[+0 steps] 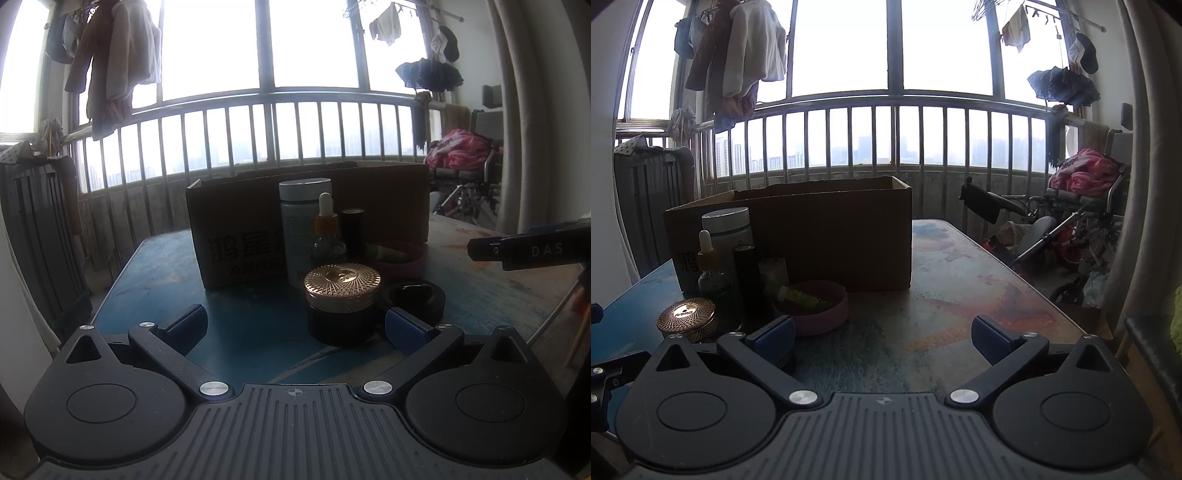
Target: Organize rigid objects
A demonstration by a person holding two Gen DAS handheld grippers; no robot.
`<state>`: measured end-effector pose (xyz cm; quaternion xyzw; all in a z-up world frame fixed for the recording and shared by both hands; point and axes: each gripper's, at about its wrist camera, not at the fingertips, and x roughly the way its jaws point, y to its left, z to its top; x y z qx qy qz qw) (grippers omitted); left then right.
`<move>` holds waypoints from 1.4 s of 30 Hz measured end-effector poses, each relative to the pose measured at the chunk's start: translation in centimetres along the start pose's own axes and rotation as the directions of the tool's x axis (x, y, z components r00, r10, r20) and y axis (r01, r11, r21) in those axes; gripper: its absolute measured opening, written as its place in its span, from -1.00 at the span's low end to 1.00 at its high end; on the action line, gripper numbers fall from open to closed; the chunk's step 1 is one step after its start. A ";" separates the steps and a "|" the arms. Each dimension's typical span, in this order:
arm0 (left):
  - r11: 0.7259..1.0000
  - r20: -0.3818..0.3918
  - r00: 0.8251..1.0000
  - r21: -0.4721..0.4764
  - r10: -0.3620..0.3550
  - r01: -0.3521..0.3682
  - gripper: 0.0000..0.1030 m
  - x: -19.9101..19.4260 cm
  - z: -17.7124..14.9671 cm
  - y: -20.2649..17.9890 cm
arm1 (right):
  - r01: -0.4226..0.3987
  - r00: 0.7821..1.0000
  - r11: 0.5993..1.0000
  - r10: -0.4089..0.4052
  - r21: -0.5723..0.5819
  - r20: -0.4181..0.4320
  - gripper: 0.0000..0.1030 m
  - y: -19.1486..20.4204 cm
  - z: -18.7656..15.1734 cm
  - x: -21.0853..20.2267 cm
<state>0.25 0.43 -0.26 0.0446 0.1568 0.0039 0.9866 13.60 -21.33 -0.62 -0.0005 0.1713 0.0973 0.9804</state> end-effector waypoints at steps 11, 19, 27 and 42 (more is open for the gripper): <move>1.000 -0.006 1.000 0.001 0.006 -0.006 1.00 0.1 0.1 0.0 | 0.005 1.000 1.000 -0.005 -0.006 0.008 1.00 0.1 0.1 -0.2; 0.999 -0.013 0.999 -0.033 -0.035 0.035 1.00 0.0 0.2 0.1 | 0.006 1.000 1.000 -0.006 0.011 0.008 1.00 -0.2 0.1 -0.3; 0.999 -0.027 0.999 -0.035 -0.023 0.022 1.00 0.3 0.1 0.3 | -0.013 1.000 1.000 0.013 0.025 0.008 1.00 -0.3 0.2 -0.4; 0.996 -0.062 0.996 -0.073 -0.064 0.060 0.90 1.3 0.3 0.4 | -0.196 0.981 0.973 0.194 0.123 0.030 1.00 -0.8 0.9 -0.7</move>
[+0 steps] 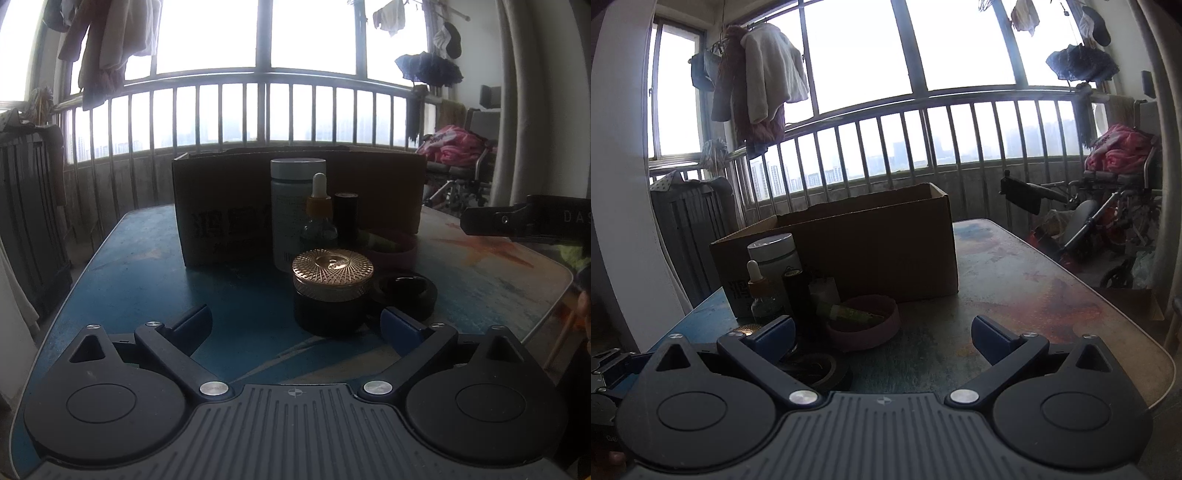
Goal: Organize rigid objects
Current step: 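Move the left gripper to the gold-lidded jar and close on it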
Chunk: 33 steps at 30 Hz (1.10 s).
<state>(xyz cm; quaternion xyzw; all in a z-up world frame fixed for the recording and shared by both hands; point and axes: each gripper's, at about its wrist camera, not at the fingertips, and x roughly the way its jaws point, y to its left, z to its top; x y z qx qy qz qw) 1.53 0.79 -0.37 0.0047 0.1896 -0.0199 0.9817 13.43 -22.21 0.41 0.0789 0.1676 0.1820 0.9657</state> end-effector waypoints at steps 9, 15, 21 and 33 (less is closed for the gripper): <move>0.999 0.000 1.000 -0.052 -0.011 0.011 0.85 1.3 0.6 0.7 | -0.108 0.994 0.993 0.108 0.054 -0.010 1.00 0.4 0.5 0.8; 0.991 -0.003 0.995 -0.084 -0.103 0.103 0.62 3.0 1.3 0.5 | -0.130 0.991 0.991 0.131 0.037 -0.022 0.79 1.5 0.6 1.8; 0.989 -0.023 0.991 -0.071 -0.135 0.133 0.09 3.2 0.8 0.3 | -0.188 0.982 0.982 0.188 0.030 -0.020 0.52 2.6 0.6 2.3; 0.983 0.002 0.986 -0.077 -0.167 0.167 0.10 -0.5 -1.0 1.8 | -0.336 0.941 0.936 0.330 -0.103 -0.073 0.45 6.7 -0.6 1.4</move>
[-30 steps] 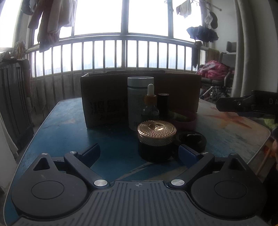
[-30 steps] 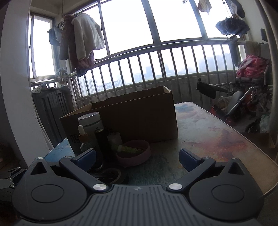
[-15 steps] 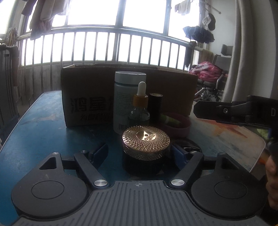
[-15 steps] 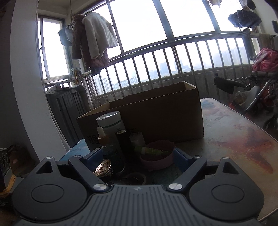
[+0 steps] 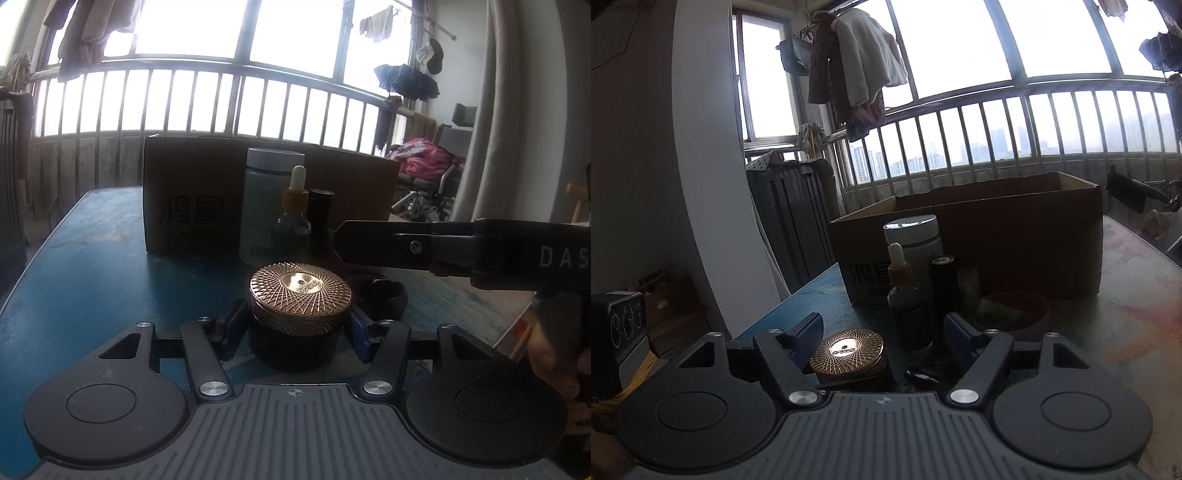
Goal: Organize rigid objects
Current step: 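Move the left gripper to the gold-lidded jar and close on it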
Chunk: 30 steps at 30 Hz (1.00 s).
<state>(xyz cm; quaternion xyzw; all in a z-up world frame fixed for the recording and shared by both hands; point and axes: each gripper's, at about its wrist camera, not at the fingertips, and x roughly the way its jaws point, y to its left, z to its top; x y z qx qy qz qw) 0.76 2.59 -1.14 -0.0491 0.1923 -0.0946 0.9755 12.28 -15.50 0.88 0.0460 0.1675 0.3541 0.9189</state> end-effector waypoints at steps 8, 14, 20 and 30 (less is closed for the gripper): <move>1.000 0.013 1.000 -0.011 -0.028 0.028 0.11 -1.3 -0.5 1.1 | -0.132 0.986 0.989 0.125 -0.060 -0.109 0.45 3.4 -0.7 0.9; 0.999 0.022 0.999 -0.002 -0.034 0.034 0.11 -1.9 -0.7 1.6 | -0.139 0.981 0.987 0.127 -0.077 -0.146 0.45 4.4 -1.0 2.0; 0.999 0.033 0.998 0.018 -0.051 0.050 0.11 -2.2 -1.2 1.7 | -0.143 0.966 0.990 0.137 -0.009 -0.217 0.28 3.6 -1.5 3.7; 0.996 0.037 0.995 0.013 -0.093 0.093 0.10 -2.8 -0.8 1.9 | -0.118 0.974 0.993 0.110 -0.029 -0.200 0.24 4.6 -1.5 3.2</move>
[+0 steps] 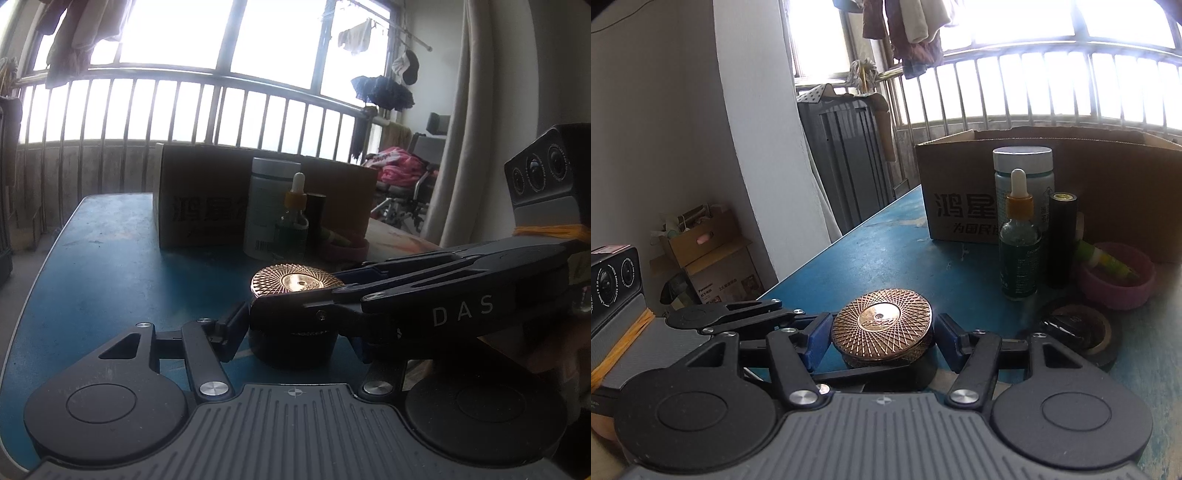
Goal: Organize rigid objects
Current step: 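Move the left gripper to the gold-lidded jar and close on it, then carry the gold-lidded jar with the left gripper into the cardboard box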
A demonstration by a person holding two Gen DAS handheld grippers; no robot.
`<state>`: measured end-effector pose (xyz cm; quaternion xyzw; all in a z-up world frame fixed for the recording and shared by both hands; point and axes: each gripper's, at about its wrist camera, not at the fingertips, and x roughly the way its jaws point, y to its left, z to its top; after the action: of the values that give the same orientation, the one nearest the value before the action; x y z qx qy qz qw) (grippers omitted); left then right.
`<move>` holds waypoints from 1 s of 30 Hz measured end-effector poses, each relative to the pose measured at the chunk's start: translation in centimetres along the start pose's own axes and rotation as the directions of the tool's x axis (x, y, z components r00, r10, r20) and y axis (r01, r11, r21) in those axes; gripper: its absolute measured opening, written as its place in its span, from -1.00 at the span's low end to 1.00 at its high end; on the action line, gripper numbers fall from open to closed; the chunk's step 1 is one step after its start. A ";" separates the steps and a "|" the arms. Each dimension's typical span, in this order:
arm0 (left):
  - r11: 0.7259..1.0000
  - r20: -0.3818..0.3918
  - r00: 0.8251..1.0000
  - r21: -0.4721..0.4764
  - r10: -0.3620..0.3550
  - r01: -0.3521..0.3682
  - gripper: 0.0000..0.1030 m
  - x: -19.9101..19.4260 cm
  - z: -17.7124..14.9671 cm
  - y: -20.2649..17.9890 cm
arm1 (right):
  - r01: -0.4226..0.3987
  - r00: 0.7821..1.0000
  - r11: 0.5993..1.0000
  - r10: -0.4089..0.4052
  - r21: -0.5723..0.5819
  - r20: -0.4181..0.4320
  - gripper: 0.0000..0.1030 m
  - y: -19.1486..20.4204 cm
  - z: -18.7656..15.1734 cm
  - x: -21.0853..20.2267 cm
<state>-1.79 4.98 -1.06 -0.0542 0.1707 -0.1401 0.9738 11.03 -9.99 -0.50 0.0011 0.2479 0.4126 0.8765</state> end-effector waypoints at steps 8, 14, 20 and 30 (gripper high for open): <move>0.996 -0.001 1.000 0.084 -0.030 0.030 0.10 -0.3 4.2 -2.1 | -0.013 0.999 1.000 0.014 -0.023 0.034 0.24 -0.3 3.2 -3.3; 0.991 -0.020 0.998 0.118 -0.063 0.065 0.10 1.8 9.7 -2.4 | -0.046 0.999 0.998 0.047 -0.043 0.025 0.24 -2.6 8.6 -4.2; 0.986 -0.049 0.993 0.118 -0.111 0.116 0.09 4.8 14.3 -3.6 | -0.040 0.999 0.997 0.040 -0.064 -0.003 0.24 -5.5 13.5 -5.6; 0.967 -0.075 0.977 0.146 -0.198 0.207 0.08 10.7 18.7 -6.1 | 0.025 0.999 0.994 -0.027 -0.103 -0.024 0.22 -10.5 17.9 -7.8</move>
<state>12.83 -2.88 13.96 0.0076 0.1822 -0.2529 0.9501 22.17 -18.96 16.40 -0.0525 0.2375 0.4134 0.8775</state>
